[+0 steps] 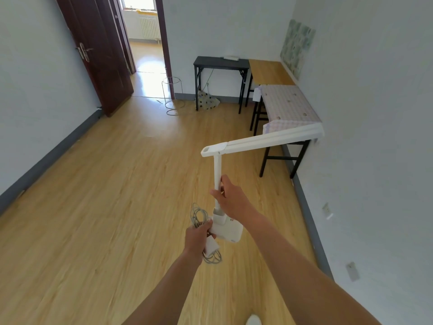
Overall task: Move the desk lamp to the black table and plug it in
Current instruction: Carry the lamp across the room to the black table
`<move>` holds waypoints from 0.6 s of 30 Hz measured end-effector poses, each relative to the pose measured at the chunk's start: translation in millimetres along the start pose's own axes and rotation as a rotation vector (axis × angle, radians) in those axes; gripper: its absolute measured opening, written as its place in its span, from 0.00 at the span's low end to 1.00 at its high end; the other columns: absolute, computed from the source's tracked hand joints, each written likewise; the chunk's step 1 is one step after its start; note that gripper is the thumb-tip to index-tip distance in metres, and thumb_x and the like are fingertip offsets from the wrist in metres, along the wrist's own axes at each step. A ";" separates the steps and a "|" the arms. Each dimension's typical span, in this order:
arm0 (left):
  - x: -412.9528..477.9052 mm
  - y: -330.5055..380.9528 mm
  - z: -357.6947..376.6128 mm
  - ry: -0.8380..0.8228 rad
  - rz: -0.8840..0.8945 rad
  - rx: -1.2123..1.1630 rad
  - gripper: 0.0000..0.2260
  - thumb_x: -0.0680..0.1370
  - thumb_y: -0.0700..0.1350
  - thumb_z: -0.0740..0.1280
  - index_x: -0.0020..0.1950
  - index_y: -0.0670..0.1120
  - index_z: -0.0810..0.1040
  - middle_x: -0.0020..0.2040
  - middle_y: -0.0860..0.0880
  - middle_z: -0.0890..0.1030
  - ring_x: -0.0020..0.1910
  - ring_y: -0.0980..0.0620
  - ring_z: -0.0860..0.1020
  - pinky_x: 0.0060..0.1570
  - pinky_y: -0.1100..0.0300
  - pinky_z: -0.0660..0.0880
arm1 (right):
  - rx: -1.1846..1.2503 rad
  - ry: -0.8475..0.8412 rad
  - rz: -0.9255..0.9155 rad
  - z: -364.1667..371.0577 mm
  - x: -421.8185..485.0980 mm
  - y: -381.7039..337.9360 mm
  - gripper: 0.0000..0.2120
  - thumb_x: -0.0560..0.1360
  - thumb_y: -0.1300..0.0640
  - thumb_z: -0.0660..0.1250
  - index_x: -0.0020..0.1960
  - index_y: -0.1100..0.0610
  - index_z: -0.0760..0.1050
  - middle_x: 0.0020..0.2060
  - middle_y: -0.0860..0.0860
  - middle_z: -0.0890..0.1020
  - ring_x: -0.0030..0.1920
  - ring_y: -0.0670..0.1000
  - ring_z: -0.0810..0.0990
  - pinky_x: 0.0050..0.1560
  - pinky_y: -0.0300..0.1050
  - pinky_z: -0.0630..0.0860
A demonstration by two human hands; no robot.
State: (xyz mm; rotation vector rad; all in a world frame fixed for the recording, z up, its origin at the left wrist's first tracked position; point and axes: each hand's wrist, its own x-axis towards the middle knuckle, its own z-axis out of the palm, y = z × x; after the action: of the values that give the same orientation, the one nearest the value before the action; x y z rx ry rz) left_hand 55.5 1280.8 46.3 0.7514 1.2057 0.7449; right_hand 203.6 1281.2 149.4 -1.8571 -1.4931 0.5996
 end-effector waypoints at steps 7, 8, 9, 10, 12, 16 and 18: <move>26.8 12.1 7.7 0.021 -0.003 0.013 0.09 0.77 0.44 0.73 0.43 0.38 0.82 0.31 0.43 0.80 0.30 0.47 0.78 0.36 0.54 0.75 | -0.007 -0.032 -0.019 -1.0 32.0 6.6 0.13 0.82 0.43 0.63 0.56 0.51 0.65 0.41 0.55 0.82 0.37 0.56 0.84 0.37 0.55 0.83; 32.8 14.7 10.9 0.028 -0.001 0.013 0.09 0.77 0.44 0.74 0.43 0.38 0.82 0.31 0.43 0.80 0.30 0.47 0.78 0.36 0.54 0.75 | -0.008 -0.036 -0.024 -2.7 38.8 8.6 0.13 0.82 0.43 0.63 0.56 0.52 0.65 0.41 0.55 0.82 0.37 0.57 0.84 0.36 0.55 0.82; 36.9 16.9 13.1 0.035 -0.001 0.015 0.09 0.77 0.44 0.74 0.42 0.38 0.82 0.31 0.43 0.80 0.30 0.47 0.78 0.36 0.54 0.75 | -0.006 -0.039 -0.028 -4.0 43.8 10.4 0.14 0.82 0.43 0.63 0.55 0.52 0.65 0.41 0.56 0.82 0.37 0.57 0.83 0.36 0.55 0.82; 43.2 20.0 17.9 0.044 -0.001 0.016 0.09 0.77 0.44 0.74 0.42 0.38 0.82 0.31 0.43 0.81 0.30 0.47 0.79 0.37 0.53 0.75 | -0.004 -0.042 -0.031 -7.1 51.5 13.3 0.14 0.82 0.43 0.63 0.55 0.52 0.65 0.40 0.56 0.82 0.37 0.57 0.83 0.36 0.55 0.81; 56.2 25.4 29.9 0.061 -0.005 0.011 0.09 0.77 0.44 0.74 0.43 0.38 0.83 0.32 0.43 0.81 0.31 0.47 0.79 0.37 0.53 0.76 | -0.001 -0.044 -0.034 -14.9 66.5 20.3 0.14 0.82 0.43 0.63 0.55 0.52 0.65 0.40 0.55 0.82 0.36 0.56 0.83 0.36 0.54 0.81; 80.5 36.4 59.6 0.067 -0.008 0.005 0.08 0.77 0.43 0.74 0.45 0.38 0.83 0.32 0.43 0.82 0.31 0.47 0.80 0.37 0.53 0.77 | 0.012 -0.055 -0.037 -35.2 96.7 35.7 0.14 0.83 0.44 0.63 0.55 0.54 0.64 0.42 0.57 0.82 0.38 0.58 0.84 0.38 0.55 0.82; 91.2 41.1 75.2 0.071 -0.003 0.009 0.09 0.77 0.43 0.74 0.45 0.37 0.83 0.32 0.42 0.82 0.31 0.47 0.81 0.38 0.52 0.78 | 0.018 -0.060 -0.041 -46.0 110.6 44.0 0.13 0.83 0.45 0.62 0.54 0.54 0.64 0.42 0.58 0.82 0.38 0.59 0.83 0.38 0.56 0.81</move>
State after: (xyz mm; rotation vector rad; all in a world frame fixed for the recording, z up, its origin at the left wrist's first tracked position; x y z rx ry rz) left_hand 142.5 1370.9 46.6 0.7355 1.2746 0.7696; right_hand 291.8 1373.4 153.9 -1.8048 -1.5563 0.6520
